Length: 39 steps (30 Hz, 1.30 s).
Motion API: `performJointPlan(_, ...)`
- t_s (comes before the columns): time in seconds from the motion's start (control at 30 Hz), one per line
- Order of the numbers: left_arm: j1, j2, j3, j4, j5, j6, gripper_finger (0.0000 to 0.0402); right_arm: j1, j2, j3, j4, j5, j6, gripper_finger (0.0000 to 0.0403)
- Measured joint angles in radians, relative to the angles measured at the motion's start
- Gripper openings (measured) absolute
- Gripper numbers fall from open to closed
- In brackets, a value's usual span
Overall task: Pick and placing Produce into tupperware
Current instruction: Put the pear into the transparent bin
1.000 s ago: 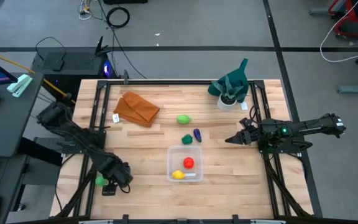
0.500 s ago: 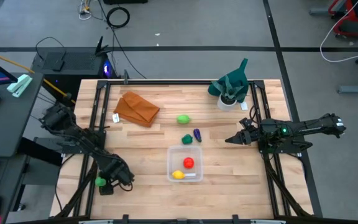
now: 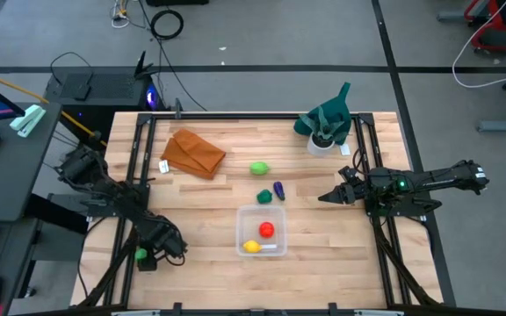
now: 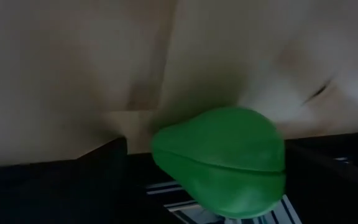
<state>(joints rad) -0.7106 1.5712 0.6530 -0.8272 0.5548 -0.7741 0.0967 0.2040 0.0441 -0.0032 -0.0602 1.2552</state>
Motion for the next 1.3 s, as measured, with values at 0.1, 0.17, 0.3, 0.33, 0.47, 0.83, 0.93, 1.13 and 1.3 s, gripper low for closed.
performJointPlan(0.1, 0.0, 0.0, -0.006, 0.004, 0.005, 0.013, 0.0398, 0.0, 0.0, 0.0, 0.0, 0.0, 0.001, 0.0068)
performJointPlan(0.17, 0.0, 0.0, -0.006, 0.009, 0.005, 0.022, 0.0393, 0.0, 0.0, 0.0, 0.0, 0.0, 0.001, 0.0068)
performJointPlan(0.3, 0.0, 0.0, -0.008, 0.013, 0.003, 0.022, 0.0375, 0.0, 0.0, 0.0, 0.0, 0.0, 0.0, 0.0068)
performJointPlan(0.33, 0.0, 0.0, -0.008, 0.013, 0.002, 0.022, 0.0369, 0.0, 0.0, 0.0, 0.0, 0.0, 0.0, 0.0068)
performJointPlan(0.47, 0.0, 0.0, -0.008, 0.017, -0.001, 0.018, 0.0343, 0.0, 0.0, 0.0, 0.0, 0.0, 0.0, 0.0068)
performJointPlan(0.83, 0.0, 0.0, -0.008, 0.027, 0.001, -0.014, 0.0304, 0.0, 0.0, 0.0, 0.0, 0.0, -0.007, 0.0068)
performJointPlan(0.93, 0.0, 0.0, -0.005, 0.027, 0.0, -0.026, 0.0312, 0.0, 0.0, 0.0, 0.0, 0.0, -0.01, 0.0068)
performJointPlan(1.13, 0.0, 0.002, 0.02, 0.025, -0.026, -0.026, 0.0301, 0.0, 0.0, 0.0, 0.0, 0.0, -0.015, 0.0068)
performJointPlan(1.3, 0.004, 0.002, 0.055, 0.022, -0.076, -0.038, 0.0302, 0.0, 0.0, 0.0, 0.0, 0.0, -0.019, 0.0068)
